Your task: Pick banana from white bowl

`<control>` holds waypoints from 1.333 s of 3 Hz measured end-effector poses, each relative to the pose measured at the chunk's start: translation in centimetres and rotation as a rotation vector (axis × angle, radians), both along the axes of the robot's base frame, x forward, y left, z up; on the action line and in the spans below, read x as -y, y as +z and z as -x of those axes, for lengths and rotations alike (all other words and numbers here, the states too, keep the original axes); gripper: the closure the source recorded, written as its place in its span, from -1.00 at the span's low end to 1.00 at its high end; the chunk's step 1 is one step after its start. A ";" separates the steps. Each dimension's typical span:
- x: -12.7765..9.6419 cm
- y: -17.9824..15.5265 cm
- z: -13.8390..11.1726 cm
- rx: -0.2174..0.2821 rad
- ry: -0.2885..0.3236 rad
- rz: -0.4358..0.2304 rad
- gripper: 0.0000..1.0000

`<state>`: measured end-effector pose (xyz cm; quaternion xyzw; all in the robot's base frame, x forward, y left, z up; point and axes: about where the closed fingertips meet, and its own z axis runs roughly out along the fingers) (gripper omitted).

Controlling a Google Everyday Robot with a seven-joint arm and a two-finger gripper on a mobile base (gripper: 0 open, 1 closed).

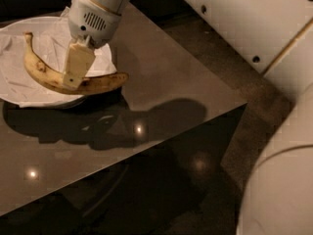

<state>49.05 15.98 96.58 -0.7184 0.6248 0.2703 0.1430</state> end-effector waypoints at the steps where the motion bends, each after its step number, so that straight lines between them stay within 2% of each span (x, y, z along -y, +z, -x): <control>1: 0.3 -1.4 0.3 -0.020 -0.003 0.020 1.00; 2: 0.3 -1.3 0.3 -0.018 -0.003 0.018 1.00; 3: 1.8 -1.9 2.1 -0.068 -0.026 0.027 1.00; 4: 4.0 -2.8 4.8 -0.138 -0.081 0.035 1.00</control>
Offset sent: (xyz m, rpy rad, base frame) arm -0.0054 -0.0051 -0.0161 -0.0329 0.0305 0.0022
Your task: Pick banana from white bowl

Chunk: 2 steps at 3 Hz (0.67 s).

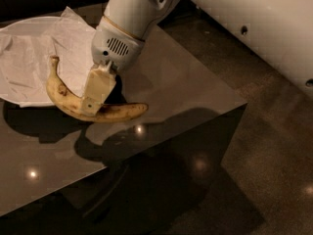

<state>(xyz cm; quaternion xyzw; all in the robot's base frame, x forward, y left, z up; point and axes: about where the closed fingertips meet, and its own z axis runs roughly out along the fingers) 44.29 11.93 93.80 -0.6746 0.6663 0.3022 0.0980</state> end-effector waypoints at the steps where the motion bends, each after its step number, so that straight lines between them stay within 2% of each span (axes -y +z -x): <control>1: 2.7 -0.8 2.1 -0.051 -0.071 0.035 1.00; 2: 2.8 -1.0 2.2 -0.055 -0.075 0.039 1.00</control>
Offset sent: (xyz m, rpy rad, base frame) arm -0.0175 -0.0225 -0.0066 -0.0295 0.0428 -0.0595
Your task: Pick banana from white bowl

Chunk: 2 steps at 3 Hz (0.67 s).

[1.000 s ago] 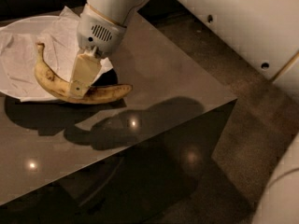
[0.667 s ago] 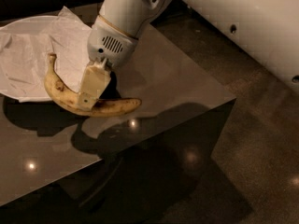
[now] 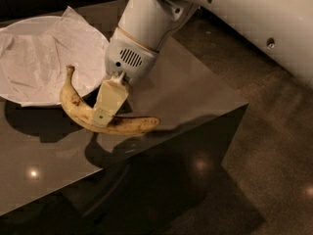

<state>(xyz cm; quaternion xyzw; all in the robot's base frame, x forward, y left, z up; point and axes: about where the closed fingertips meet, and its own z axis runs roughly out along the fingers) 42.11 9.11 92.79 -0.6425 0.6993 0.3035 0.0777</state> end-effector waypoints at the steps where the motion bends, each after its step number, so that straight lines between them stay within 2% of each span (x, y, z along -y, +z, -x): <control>1: 1.9 0.7 0.3 0.000 -0.065 0.018 1.00; 2: 5.1 1.7 1.4 -0.006 -0.151 0.078 1.00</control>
Offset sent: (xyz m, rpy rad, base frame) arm -0.0319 -0.0968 0.0307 -0.1709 0.0306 -0.2575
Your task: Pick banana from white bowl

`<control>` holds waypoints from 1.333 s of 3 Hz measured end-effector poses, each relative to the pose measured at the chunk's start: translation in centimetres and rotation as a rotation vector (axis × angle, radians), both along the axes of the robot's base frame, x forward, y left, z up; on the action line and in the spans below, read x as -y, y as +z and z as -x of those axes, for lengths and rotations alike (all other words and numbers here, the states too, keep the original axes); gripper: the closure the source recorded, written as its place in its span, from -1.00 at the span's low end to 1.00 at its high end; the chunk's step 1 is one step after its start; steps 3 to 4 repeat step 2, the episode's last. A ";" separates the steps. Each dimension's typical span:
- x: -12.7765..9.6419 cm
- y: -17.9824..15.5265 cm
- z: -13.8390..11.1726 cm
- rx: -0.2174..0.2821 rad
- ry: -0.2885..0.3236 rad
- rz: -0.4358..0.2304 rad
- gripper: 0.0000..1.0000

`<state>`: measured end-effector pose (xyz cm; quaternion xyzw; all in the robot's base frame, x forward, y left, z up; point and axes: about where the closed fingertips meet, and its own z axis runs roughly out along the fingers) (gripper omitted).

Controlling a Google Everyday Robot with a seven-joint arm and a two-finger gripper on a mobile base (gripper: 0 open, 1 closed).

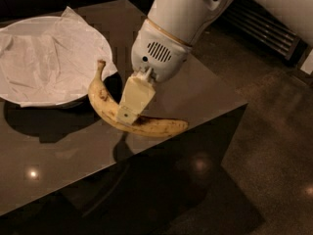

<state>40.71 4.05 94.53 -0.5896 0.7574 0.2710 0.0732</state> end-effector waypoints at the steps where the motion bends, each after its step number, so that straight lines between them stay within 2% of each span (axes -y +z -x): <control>1: 2.7 1.4 0.8 0.004 -0.072 0.067 1.00; 4: 2.8 1.4 0.9 0.001 -0.076 0.073 1.00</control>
Offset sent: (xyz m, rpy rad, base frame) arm -0.0077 -0.0242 0.0127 -0.0606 -0.0033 -0.0640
